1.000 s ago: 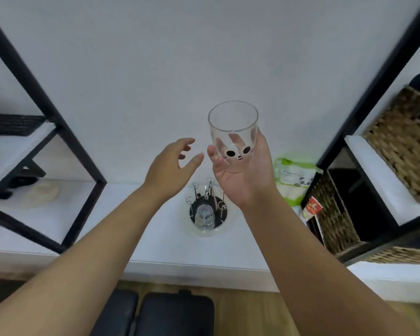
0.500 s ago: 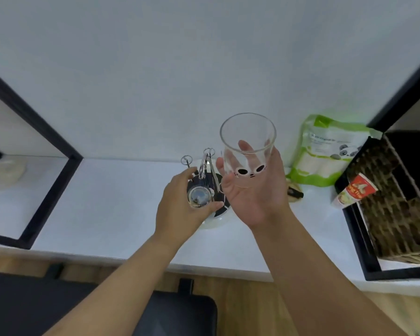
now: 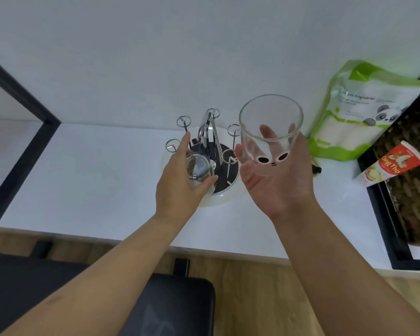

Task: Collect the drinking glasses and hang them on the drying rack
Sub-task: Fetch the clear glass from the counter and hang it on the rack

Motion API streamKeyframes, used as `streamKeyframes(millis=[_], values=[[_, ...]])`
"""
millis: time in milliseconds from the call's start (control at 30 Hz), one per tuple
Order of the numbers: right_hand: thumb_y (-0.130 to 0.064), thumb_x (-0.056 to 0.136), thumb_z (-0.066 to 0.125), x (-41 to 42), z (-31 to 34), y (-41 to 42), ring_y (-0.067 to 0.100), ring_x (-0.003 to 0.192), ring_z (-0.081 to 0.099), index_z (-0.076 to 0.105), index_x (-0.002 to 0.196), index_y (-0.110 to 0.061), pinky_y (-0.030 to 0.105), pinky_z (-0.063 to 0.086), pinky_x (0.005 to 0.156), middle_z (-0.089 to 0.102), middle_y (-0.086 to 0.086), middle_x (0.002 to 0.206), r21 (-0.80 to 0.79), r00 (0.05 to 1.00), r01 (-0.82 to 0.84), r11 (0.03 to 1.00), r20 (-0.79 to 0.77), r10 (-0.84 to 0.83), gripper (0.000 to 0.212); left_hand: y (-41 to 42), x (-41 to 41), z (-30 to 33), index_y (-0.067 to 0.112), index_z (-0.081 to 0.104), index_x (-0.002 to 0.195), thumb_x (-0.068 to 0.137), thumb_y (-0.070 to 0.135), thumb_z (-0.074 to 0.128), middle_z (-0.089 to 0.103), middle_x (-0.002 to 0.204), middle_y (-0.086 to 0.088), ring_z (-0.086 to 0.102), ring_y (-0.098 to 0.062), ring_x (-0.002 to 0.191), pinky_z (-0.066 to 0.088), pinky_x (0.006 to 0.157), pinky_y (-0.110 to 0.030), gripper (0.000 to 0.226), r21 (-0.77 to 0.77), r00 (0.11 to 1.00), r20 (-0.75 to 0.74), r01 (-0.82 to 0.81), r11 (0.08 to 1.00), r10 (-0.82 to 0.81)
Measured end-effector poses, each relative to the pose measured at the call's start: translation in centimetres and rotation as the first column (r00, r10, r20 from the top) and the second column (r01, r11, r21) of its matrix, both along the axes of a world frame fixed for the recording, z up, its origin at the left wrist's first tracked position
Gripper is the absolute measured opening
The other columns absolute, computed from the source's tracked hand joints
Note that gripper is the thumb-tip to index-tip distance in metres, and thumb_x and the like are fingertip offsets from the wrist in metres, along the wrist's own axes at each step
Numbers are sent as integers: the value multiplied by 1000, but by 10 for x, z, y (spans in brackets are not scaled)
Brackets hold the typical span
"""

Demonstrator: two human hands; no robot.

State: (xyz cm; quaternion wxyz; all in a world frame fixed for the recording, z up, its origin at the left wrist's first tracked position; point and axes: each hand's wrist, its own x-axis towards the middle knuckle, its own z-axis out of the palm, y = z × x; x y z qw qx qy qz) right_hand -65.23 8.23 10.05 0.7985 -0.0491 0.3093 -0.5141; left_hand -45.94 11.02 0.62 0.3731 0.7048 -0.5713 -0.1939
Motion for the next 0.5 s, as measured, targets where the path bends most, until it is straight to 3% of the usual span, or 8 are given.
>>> streamKeyframes(millis=[167, 300, 500], values=[[-55, 90, 70, -3, -5, 2, 38, 89, 76, 76, 114, -16, 31, 58, 55, 79, 18, 107, -9, 997, 31, 999, -70, -31, 47, 0, 23, -1, 52, 17, 158, 77, 51, 87, 38, 132, 49, 42, 23, 120, 36, 91, -8, 107, -17, 1000, -9, 27, 999, -27], [-57, 90, 70, 1, -4, -3, 35, 98, 73, 76, 115, -20, 32, 59, 56, 79, 14, 106, -65, 979, 9, 998, -201, -22, 45, -6, 41, 3, 56, 19, 156, 74, 52, 89, 56, 138, 20, 57, -1, 121, 47, 92, -24, 108, 0, 998, 32, 60, 998, -59], [-57, 90, 70, 7, -1, -11, 35, 99, 74, 77, 114, -22, 31, 59, 57, 80, 11, 100, -62, 973, -14, 998, -233, -1, 44, -23, 63, 8, 60, 13, 156, 72, 60, 83, 57, 130, 15, 61, -10, 115, 53, 89, -36, 109, 29, 993, 56, 101, 994, -103]])
